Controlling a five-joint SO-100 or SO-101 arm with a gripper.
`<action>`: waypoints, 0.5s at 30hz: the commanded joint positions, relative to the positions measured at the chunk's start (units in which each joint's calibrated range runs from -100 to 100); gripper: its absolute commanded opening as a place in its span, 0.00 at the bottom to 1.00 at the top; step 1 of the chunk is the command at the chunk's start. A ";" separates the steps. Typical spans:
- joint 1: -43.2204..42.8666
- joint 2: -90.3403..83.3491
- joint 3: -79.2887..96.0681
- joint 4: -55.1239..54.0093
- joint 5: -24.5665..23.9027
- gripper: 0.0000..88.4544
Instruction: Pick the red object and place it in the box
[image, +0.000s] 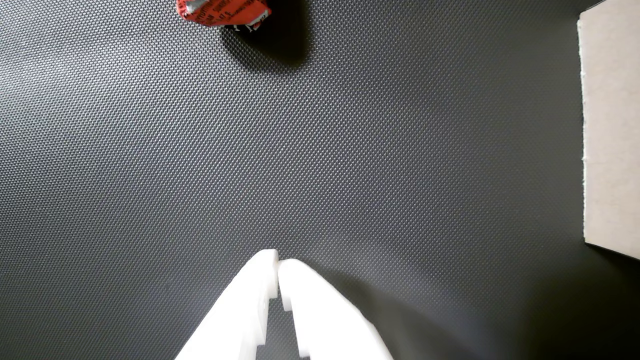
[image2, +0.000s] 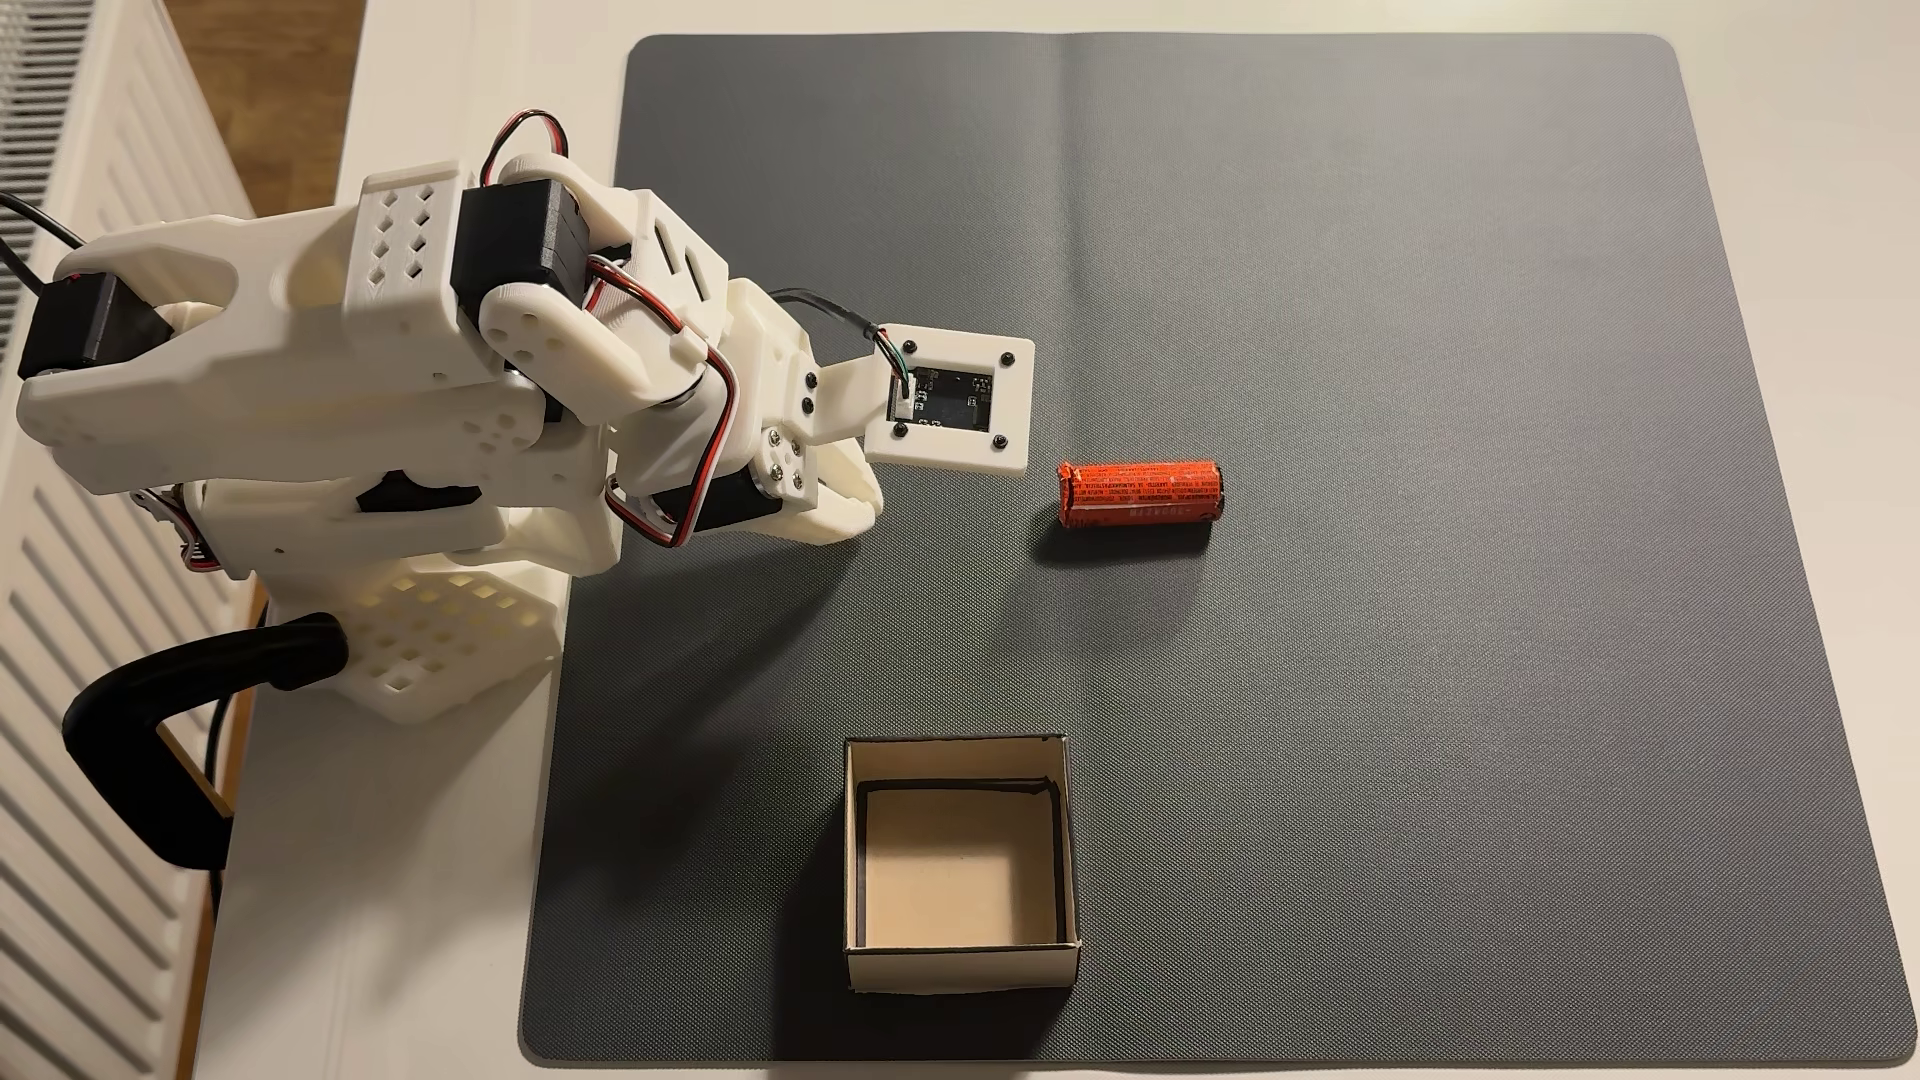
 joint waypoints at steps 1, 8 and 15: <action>-0.30 0.16 0.82 1.00 0.11 0.01; -0.82 0.16 0.82 1.00 0.11 0.01; -0.52 -0.01 -0.72 -1.80 0.11 0.01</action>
